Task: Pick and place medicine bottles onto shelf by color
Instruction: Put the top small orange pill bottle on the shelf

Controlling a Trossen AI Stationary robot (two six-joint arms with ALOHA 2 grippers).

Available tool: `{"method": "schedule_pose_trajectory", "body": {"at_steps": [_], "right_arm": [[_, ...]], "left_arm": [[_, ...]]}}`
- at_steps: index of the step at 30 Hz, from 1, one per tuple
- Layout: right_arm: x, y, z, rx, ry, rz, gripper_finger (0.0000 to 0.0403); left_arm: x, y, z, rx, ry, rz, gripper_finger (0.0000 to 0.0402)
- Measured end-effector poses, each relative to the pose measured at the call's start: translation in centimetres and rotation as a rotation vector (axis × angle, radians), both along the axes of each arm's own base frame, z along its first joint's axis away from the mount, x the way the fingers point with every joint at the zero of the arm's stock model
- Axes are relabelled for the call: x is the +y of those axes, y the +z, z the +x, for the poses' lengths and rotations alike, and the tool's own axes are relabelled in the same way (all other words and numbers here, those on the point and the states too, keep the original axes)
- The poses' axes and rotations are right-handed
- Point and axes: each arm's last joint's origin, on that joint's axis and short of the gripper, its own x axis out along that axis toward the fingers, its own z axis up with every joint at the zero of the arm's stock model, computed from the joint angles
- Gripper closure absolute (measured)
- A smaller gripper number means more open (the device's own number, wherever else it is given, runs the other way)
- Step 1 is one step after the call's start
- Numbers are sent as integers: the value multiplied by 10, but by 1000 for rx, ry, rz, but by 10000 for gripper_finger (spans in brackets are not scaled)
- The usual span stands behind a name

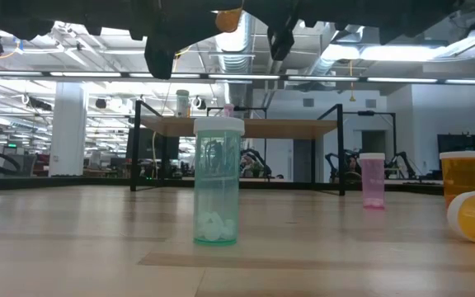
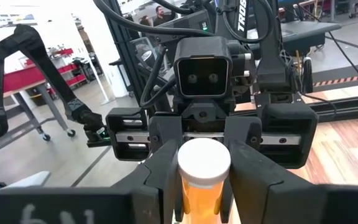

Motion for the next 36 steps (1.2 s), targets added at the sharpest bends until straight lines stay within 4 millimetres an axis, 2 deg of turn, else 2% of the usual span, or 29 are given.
{"method": "schedule_pose_trajectory", "body": {"at_steps": [11,24,30,36], "right_arm": [[0,0,0,1,3,3,266],[0,-2,0,18,3,-3,264],[-3,-1,0,13,-6,-3,266],[-14,0,2,9,-36,-6,261]], "left_arm": [[0,0,0,-1,0,-25,288],[3,0,-3,56,50,-44,199],[5,17,-18,121,70,-21,161],[6,37,-43,189,92,21,150]]}}
